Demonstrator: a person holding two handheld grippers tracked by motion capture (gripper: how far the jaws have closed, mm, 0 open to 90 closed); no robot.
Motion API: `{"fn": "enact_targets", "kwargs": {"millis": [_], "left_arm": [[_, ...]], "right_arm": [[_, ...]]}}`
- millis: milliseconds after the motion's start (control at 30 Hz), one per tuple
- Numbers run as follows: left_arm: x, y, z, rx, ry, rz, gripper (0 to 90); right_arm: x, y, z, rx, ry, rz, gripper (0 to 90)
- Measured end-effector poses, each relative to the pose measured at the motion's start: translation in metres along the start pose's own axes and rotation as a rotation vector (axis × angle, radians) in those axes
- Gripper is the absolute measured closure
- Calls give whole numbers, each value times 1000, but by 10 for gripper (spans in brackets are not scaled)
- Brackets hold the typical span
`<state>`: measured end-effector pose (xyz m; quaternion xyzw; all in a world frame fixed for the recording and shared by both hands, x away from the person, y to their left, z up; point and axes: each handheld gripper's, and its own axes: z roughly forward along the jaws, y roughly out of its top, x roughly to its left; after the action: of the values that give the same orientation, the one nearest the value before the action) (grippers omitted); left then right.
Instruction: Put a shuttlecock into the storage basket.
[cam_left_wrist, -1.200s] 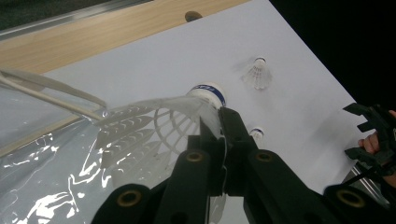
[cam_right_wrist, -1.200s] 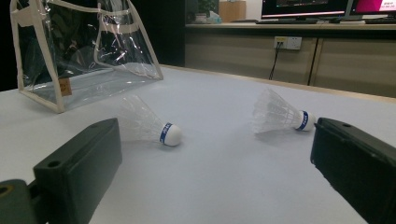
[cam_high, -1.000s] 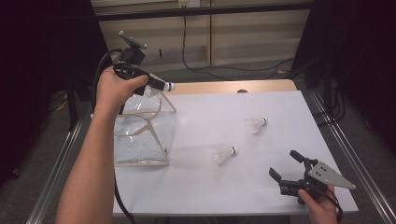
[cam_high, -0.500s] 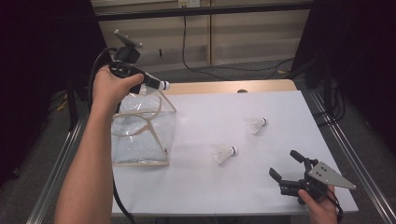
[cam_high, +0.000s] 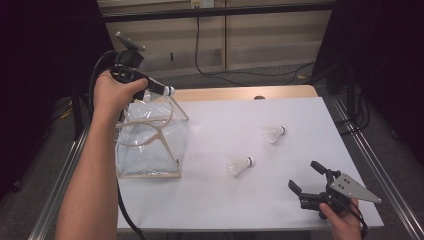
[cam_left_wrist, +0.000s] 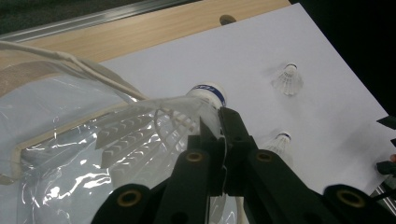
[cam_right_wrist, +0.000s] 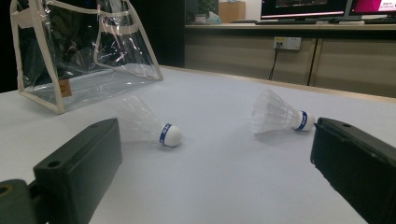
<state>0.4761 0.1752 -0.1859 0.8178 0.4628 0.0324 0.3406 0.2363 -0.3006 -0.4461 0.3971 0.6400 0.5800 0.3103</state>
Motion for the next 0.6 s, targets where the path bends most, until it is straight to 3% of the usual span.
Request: {"fn": "enact_targets", "kwargs": {"millis": [600], "left_arm": [[10,-2,-1,12,36,-17,899]], "right_arm": [[0,0,0,0,-1,1,18]]}}
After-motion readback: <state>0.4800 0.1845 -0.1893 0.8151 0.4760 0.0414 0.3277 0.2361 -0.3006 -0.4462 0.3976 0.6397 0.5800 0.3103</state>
